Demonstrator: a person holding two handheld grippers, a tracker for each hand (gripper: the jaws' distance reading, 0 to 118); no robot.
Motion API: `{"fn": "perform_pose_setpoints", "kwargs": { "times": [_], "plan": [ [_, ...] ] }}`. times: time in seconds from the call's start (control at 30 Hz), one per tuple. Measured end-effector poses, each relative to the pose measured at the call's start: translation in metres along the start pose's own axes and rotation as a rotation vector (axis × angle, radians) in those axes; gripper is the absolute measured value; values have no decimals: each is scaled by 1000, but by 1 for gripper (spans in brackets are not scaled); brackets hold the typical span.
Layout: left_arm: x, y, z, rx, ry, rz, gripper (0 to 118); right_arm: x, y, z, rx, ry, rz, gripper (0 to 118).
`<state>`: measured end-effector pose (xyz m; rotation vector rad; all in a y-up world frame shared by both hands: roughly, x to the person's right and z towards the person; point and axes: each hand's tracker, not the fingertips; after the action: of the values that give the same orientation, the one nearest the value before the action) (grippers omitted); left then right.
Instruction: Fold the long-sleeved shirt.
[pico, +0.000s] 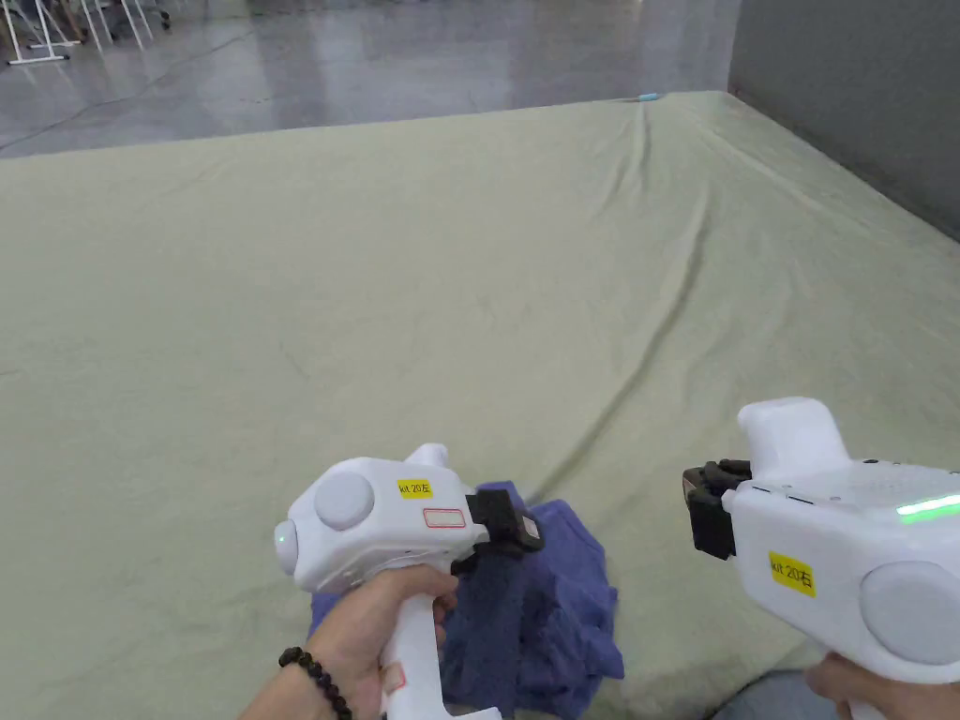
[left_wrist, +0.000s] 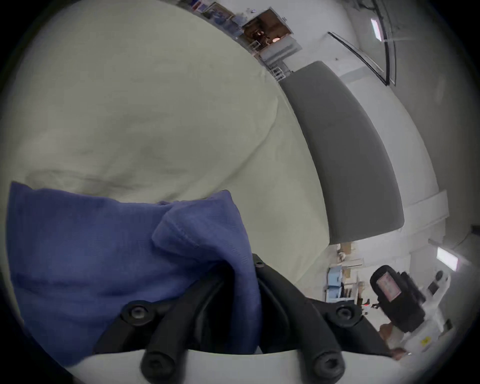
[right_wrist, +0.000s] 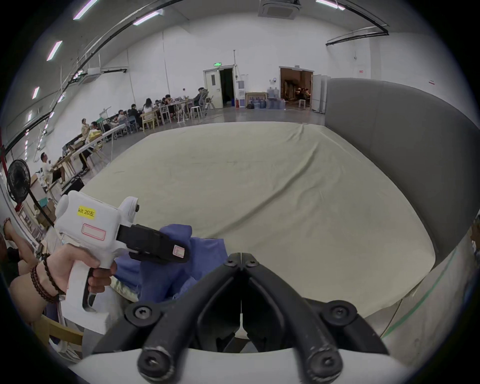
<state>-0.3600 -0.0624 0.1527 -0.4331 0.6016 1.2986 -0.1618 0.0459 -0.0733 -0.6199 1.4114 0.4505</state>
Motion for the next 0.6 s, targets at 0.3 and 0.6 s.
{"fn": "perform_pose_setpoints", "kwargs": {
  "times": [0.3, 0.6],
  "plan": [
    [13, 5, 71, 113, -102, -113, 117, 0, 0, 4, 8, 19, -12, 0],
    [13, -78, 97, 280, 454, -465, 0, -9, -2, 4, 11, 40, 4, 0]
  ]
}}
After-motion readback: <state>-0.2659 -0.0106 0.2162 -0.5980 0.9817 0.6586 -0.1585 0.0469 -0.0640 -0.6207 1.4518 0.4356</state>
